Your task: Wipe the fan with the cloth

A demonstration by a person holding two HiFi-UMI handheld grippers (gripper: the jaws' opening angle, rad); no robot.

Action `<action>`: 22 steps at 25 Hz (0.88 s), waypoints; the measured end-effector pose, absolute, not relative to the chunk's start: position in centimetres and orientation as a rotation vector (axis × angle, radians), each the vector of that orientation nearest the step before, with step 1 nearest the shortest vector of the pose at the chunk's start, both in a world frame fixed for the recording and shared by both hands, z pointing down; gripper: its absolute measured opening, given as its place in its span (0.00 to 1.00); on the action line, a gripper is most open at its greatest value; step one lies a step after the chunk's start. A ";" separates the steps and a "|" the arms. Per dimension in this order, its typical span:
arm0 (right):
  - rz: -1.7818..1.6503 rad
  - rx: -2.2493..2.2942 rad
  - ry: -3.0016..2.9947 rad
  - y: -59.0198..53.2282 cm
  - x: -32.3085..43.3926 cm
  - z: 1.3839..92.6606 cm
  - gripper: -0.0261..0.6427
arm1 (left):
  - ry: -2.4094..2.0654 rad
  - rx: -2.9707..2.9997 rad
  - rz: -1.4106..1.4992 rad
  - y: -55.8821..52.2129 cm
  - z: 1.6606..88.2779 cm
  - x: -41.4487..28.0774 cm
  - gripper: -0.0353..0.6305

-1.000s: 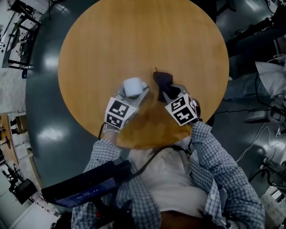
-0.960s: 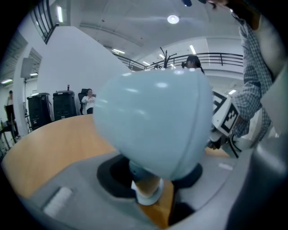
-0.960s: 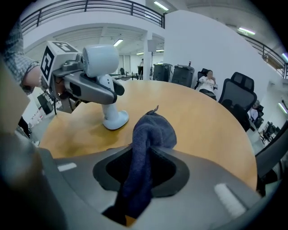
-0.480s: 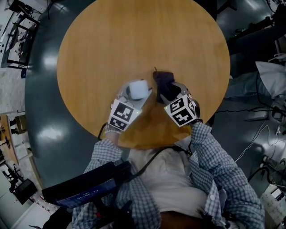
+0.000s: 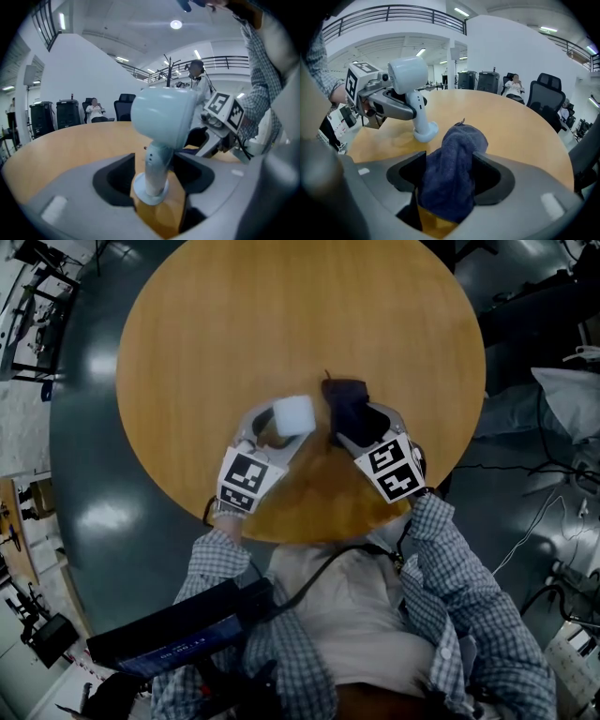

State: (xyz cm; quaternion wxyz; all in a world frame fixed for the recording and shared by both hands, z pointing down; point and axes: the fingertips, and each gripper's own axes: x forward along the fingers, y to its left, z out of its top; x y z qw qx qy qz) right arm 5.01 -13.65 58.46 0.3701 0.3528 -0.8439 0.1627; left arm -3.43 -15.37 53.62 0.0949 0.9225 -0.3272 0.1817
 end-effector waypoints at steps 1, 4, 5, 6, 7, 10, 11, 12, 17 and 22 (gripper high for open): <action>0.429 0.915 -2.169 -13.5 5.2 58.4 0.49 | -0.975 2.732 0.537 -15.2 53.7 -3.6 0.42; 0.441 0.956 -2.173 -13.4 5.8 57.9 0.49 | -0.997 2.711 0.528 -14.6 53.7 -4.3 0.42; 0.435 0.974 -2.172 -13.4 5.9 57.6 0.49 | -1.007 2.694 0.520 -14.4 53.5 -4.8 0.42; 0.424 0.994 -2.170 -13.5 5.9 57.3 0.48 | -1.018 2.673 0.512 -14.2 53.2 -5.3 0.42; 0.409 1.015 -2.169 -13.5 6.0 56.9 0.42 | -1.030 2.656 0.503 -14.0 52.9 -5.7 0.42; 0.379 1.067 -2.183 -13.1 6.5 55.3 0.33 | -1.080 2.624 0.431 -13.3 51.4 -7.0 0.35; 0.379 1.082 -2.197 -12.8 6.6 54.5 0.31 | -1.095 2.618 0.385 -13.0 50.6 -7.4 0.32; 0.382 1.099 -2.214 -12.5 6.7 53.7 0.29 | -1.110 2.615 0.340 -12.7 49.8 -7.7 0.28; 0.394 1.226 -2.283 -11.8 7.5 51.0 0.13 | -1.174 2.633 0.233 -11.9 46.7 -9.3 0.09; 0.434 1.310 -2.356 -11.8 7.6 48.7 0.05 | -1.208 2.645 0.132 -11.4 44.3 -9.4 0.05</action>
